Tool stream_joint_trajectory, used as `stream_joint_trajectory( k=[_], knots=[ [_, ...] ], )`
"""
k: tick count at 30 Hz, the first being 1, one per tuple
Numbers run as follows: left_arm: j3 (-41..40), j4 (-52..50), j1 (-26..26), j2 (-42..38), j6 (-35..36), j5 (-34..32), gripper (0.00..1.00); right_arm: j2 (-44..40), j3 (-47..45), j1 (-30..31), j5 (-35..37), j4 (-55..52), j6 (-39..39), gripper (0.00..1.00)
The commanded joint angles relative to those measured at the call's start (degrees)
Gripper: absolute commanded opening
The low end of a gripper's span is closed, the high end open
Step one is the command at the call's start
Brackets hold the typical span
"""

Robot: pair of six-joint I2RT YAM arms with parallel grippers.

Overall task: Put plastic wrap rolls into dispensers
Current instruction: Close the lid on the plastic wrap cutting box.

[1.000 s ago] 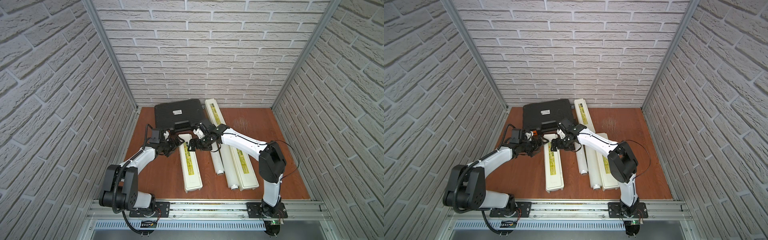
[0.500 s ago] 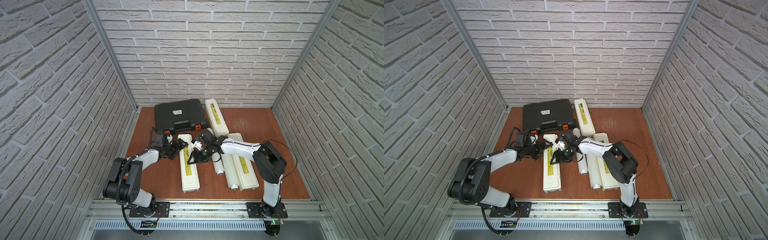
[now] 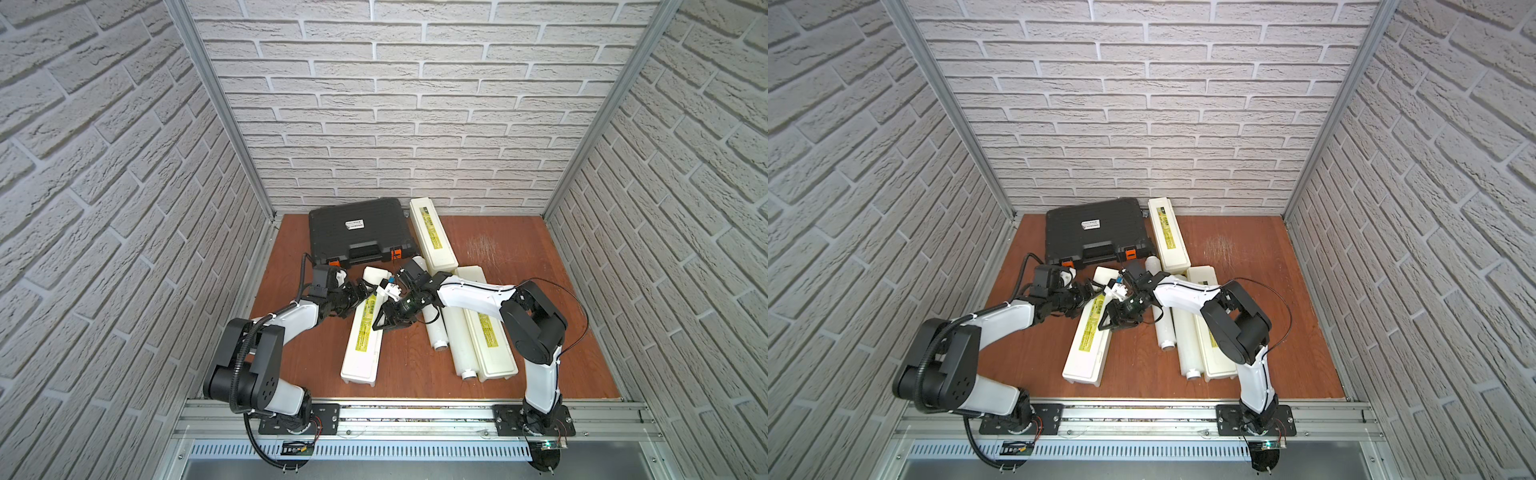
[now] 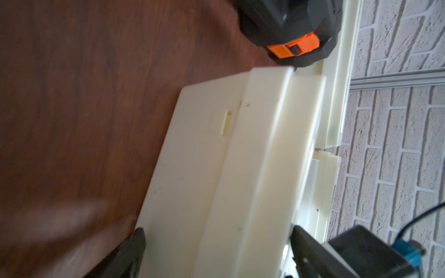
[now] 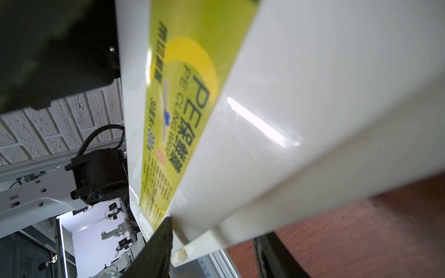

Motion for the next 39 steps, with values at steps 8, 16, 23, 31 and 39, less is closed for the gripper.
stream_joint_trajectory(
  k=[8, 16, 23, 31, 39],
  knots=[
    [-3.5, -4.1, 1.1, -2.4, 0.9, -1.5, 0.90, 5.2, 2.5, -1.0, 8.6, 6.2, 5.4, 0.55],
    [-6.0, 1.2, 1.8, -0.9, -1.0, -3.5, 0.84, 8.7, 6.3, -2.8, 9.8, 10.2, 10.5, 0.55],
    [1.3, 3.9, 4.1, 7.4, 2.4, -3.8, 0.84, 11.8, 8.3, -3.7, 9.7, 12.5, 13.3, 0.56],
    [1.0, 9.7, 4.0, 20.6, -1.9, 0.1, 0.65, 17.1, 13.1, -4.7, 9.1, 17.2, 17.4, 0.60],
    [-7.4, 17.8, 3.1, 21.7, -6.5, 2.9, 0.55, 20.5, 17.8, -5.3, 8.2, 14.0, 16.9, 0.59]
  ],
)
